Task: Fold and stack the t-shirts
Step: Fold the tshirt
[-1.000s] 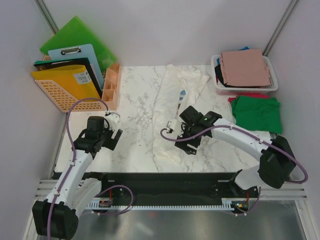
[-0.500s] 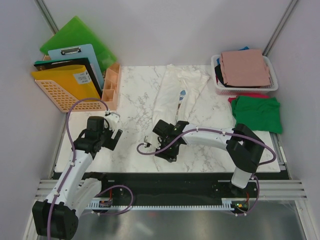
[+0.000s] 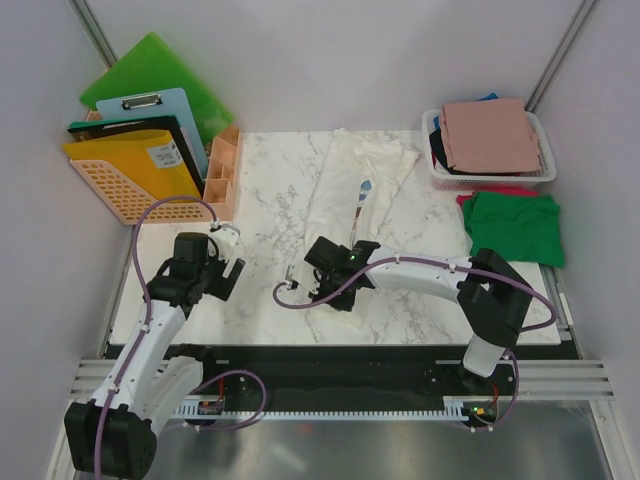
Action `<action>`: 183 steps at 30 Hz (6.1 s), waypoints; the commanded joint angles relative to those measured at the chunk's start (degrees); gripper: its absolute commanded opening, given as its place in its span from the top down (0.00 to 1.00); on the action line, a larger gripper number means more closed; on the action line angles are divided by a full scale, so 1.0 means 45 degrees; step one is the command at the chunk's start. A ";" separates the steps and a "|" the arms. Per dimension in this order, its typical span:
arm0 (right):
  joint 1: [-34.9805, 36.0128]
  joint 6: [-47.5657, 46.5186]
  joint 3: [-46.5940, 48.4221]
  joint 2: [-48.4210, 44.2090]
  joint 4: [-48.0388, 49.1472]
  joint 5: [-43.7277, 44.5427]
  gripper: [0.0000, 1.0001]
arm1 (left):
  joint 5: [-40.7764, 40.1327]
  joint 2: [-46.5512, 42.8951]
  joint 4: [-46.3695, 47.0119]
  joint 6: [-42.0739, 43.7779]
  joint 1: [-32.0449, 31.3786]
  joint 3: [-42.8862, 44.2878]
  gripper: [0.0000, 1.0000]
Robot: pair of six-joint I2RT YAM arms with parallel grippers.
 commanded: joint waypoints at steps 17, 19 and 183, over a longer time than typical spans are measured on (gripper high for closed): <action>0.0579 -0.0489 -0.0249 -0.0924 0.0268 0.0279 0.60 | 0.0089 -0.0157 0.0068 0.0390 0.0052 -0.0006 0.00; 0.0462 -0.0586 -0.0326 -0.0925 0.0268 0.0572 0.59 | 0.0108 -0.0157 0.0068 0.0390 0.0052 0.0013 0.00; -0.6023 0.2656 0.6527 0.4758 0.3413 0.7116 0.25 | 0.0616 0.0019 -0.0127 0.0605 0.0052 -0.0045 0.01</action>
